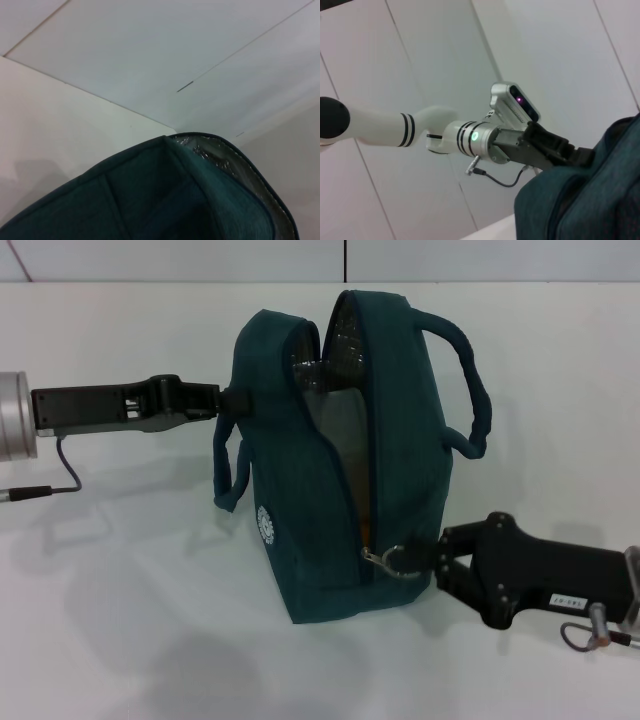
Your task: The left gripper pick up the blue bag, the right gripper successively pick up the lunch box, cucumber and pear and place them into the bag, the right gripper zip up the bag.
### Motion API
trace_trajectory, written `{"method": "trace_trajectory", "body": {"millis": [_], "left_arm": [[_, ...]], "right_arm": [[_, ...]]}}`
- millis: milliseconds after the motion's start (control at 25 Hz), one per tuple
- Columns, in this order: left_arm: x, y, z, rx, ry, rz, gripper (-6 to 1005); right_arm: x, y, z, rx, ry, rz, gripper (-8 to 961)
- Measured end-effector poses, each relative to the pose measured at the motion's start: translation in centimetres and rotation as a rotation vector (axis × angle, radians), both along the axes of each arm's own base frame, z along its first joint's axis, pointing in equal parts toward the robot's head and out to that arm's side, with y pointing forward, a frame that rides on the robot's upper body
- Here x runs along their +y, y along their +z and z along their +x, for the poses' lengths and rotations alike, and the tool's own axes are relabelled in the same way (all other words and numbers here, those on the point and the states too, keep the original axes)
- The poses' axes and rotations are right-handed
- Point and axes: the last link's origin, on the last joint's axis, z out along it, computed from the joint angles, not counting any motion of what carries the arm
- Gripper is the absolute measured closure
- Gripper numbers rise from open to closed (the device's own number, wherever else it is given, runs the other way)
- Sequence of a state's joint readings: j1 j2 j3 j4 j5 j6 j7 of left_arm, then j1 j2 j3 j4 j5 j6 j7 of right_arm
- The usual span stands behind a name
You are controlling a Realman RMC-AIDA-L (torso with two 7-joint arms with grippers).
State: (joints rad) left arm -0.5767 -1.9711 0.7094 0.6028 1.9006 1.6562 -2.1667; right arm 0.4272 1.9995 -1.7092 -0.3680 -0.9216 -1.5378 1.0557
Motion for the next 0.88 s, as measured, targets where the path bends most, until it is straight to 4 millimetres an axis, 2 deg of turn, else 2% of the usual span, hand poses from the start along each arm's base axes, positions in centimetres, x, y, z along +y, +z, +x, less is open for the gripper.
{"method": "trace_trajectory", "body": {"millis": [240, 640, 880], "left_arm": [[0.0, 0.0, 0.0, 0.003, -0.006, 0.004, 923], [-0.1, -0.1, -0.1, 0.002, -0.011, 0.005, 922], [-0.4, -0.2, 0.7, 0.001, -0.081, -0.011, 922]], "right_arm": [[0.3, 0.9, -0.9, 0.058, 0.044, 0.044, 937], [1.2, 0.7, -2.7, 0.071, 0.113, 0.033, 937], [1.6, 0.7, -3.2, 0.071, 0.128, 0.034, 937]]}}
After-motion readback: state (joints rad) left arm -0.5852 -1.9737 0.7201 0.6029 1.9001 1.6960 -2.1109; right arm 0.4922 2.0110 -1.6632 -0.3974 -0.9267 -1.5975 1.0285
